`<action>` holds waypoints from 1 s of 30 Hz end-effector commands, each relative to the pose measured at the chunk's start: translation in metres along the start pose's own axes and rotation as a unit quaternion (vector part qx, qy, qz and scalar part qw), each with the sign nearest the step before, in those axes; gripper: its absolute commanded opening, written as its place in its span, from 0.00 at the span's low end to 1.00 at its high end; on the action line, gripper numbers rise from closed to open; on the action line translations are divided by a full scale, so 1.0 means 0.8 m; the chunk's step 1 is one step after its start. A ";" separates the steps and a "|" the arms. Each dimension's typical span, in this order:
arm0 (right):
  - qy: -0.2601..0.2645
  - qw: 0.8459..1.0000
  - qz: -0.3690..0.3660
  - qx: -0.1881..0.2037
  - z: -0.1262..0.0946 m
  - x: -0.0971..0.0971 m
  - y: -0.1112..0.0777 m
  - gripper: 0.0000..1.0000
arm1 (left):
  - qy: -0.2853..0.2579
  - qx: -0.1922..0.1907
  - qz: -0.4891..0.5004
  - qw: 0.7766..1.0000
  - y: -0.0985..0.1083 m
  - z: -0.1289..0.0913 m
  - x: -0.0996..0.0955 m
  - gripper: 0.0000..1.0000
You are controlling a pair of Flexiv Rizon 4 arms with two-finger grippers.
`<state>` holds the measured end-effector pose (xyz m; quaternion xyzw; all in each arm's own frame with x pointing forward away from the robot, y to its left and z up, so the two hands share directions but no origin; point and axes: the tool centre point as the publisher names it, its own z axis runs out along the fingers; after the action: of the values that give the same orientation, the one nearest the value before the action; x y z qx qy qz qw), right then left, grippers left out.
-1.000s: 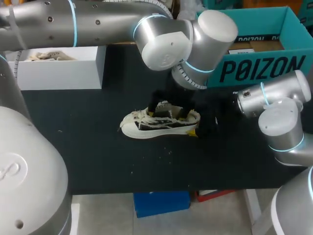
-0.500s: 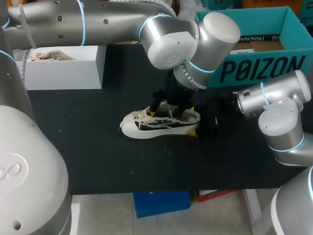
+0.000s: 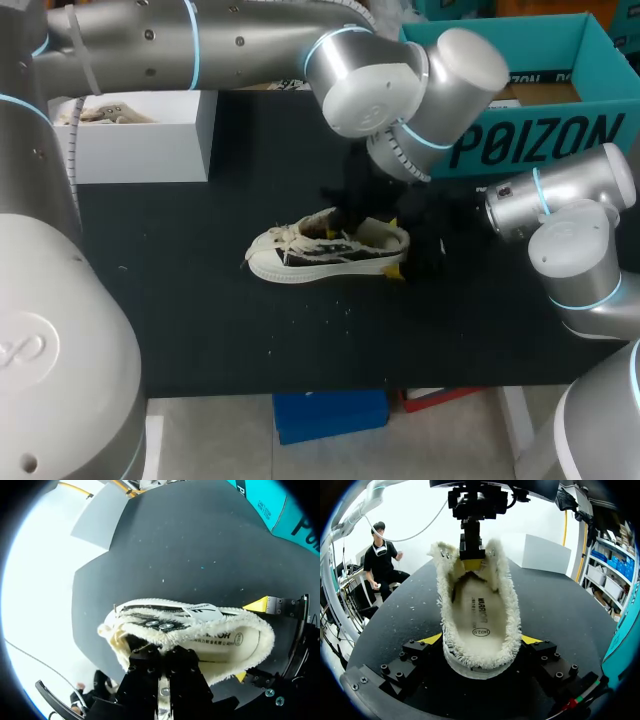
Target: Take the shoe out of the shoebox, open the shoe tongue, remove and reinsert the insole, then place the shoe into the shoebox
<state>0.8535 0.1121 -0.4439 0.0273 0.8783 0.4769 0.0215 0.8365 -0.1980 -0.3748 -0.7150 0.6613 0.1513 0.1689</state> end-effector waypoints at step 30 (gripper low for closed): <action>-0.001 1.000 0.001 0.001 0.002 -0.001 -0.001 0.00 | 0.020 0.080 -0.066 0.994 0.019 -0.045 -0.077 0.00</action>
<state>0.8536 0.1117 -0.4436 0.0270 0.8782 0.4771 0.0216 0.8234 -0.1666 -0.3188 -0.7396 0.6313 0.0806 0.2192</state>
